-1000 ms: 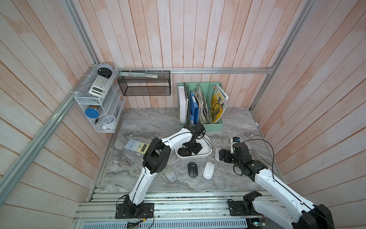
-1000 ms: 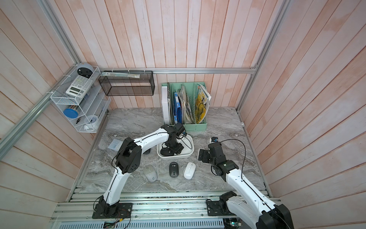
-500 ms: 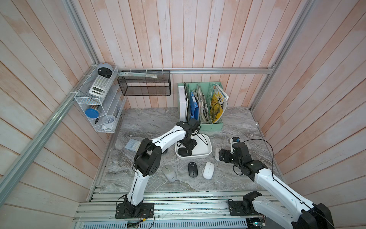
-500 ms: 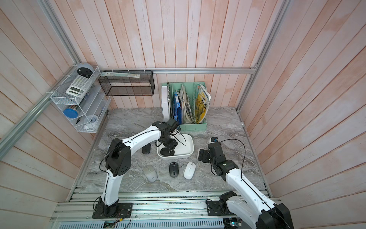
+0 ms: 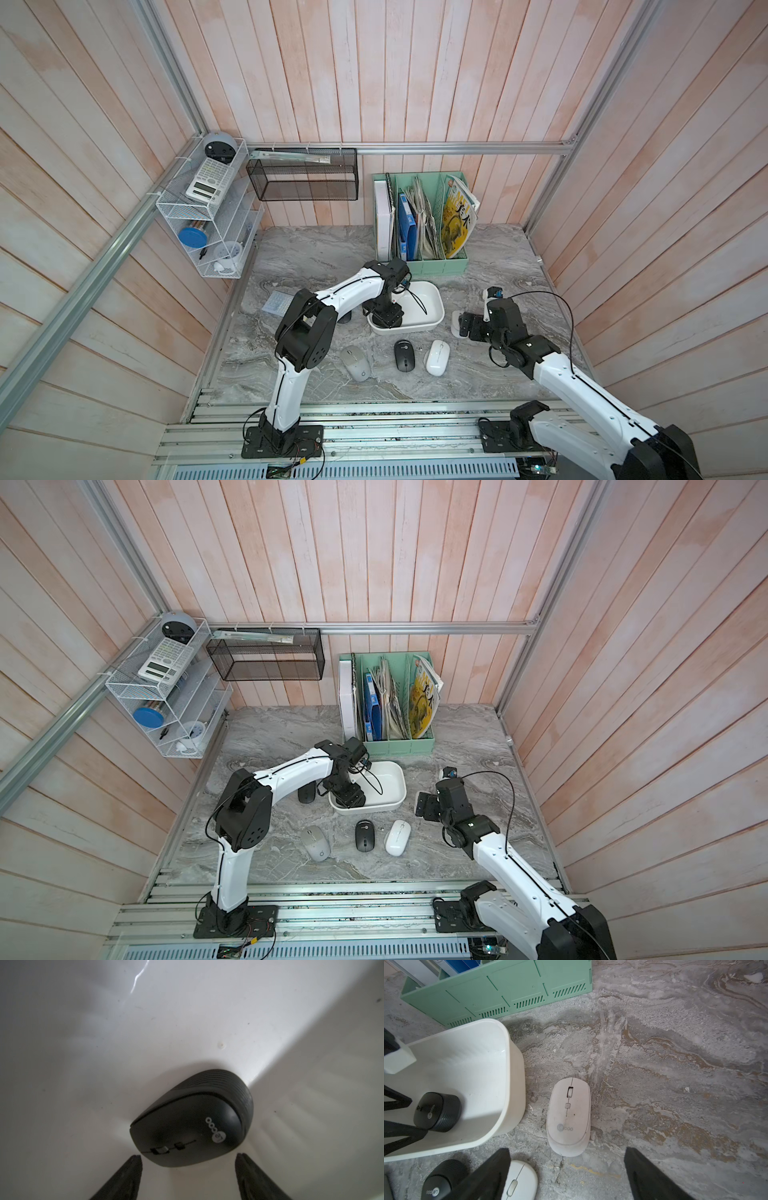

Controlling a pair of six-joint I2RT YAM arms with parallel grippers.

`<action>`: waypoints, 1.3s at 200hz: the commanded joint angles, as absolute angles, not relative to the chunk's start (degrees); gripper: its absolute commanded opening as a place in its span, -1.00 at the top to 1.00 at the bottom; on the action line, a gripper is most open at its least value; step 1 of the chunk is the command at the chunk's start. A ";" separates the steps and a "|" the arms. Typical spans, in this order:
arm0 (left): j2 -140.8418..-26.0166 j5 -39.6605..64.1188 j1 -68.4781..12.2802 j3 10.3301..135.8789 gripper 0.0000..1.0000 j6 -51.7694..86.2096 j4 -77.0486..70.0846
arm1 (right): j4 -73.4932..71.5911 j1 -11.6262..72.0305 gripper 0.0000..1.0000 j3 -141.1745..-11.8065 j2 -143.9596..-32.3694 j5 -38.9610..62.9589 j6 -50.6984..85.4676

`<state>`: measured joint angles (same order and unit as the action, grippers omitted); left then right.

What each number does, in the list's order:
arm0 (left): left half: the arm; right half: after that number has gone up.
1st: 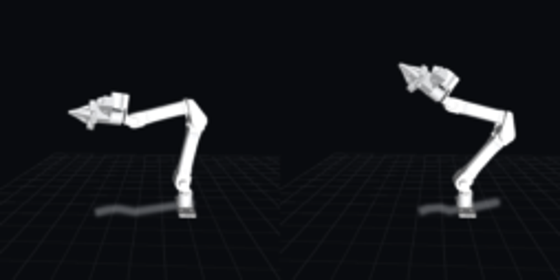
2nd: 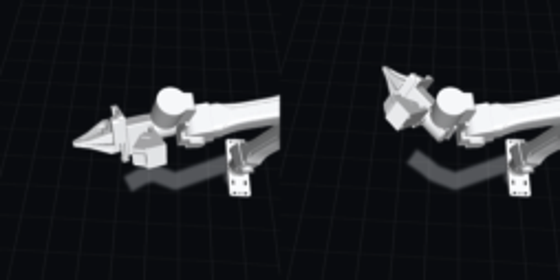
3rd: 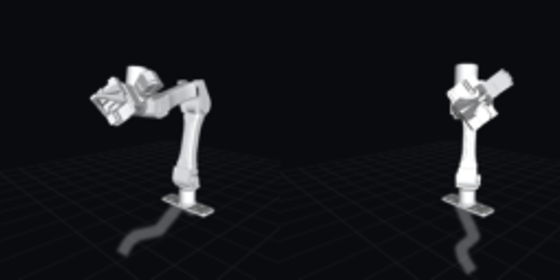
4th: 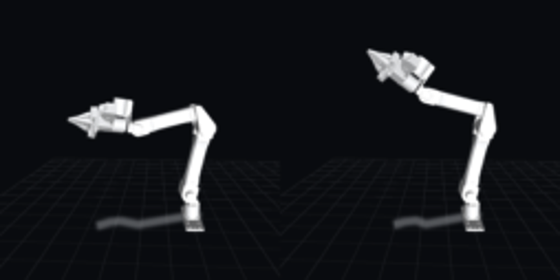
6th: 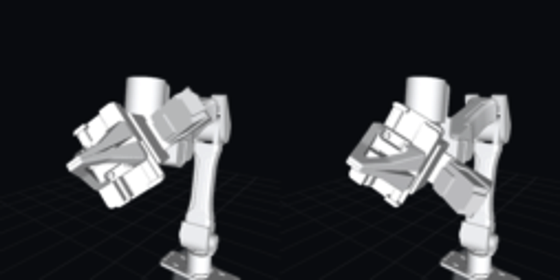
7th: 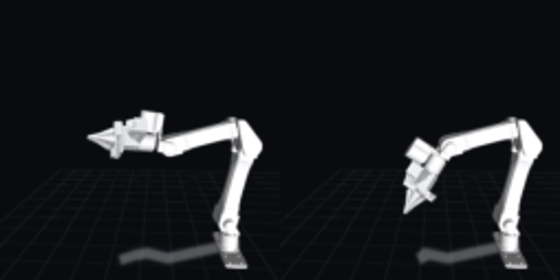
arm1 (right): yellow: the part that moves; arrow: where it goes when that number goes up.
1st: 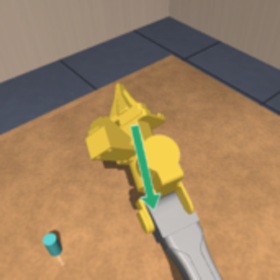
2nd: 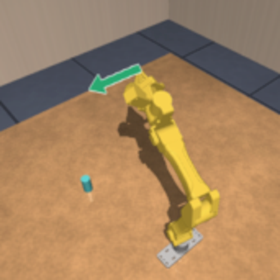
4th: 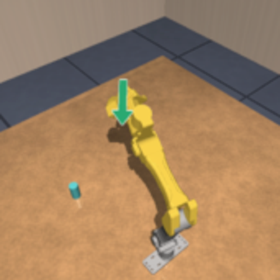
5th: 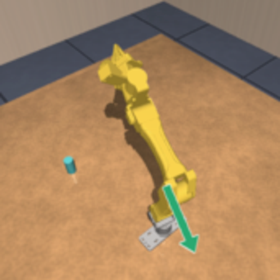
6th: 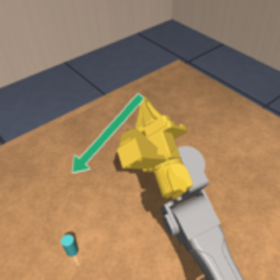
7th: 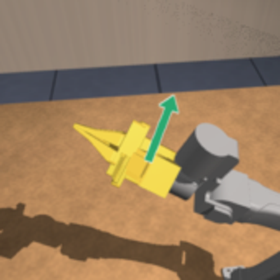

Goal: Take out the mouse from the storage box
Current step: Pick up the mouse from the storage box.

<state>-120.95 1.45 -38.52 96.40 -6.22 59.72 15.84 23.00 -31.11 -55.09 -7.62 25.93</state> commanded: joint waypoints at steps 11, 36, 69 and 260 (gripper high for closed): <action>-124.11 -0.30 -37.92 96.33 -0.47 -6.62 56.90 | 14.96 22.98 -0.86 -31.15 -55.51 -8.55 26.59; -125.02 -2.14 -37.88 97.20 -0.40 -5.99 54.31 | 14.86 23.02 -0.86 -31.20 -55.63 -8.41 26.55; -125.21 -3.65 -37.85 98.91 -0.33 -5.21 51.59 | 14.88 23.03 -0.86 -31.16 -55.72 -8.35 26.54; -129.03 5.48 -38.22 101.51 -0.93 -10.94 51.82 | 14.97 22.99 -0.86 -31.25 -55.72 -8.27 26.54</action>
<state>-126.06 0.80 -38.20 100.16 -9.67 50.19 15.31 23.00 -31.14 -55.79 -7.60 25.93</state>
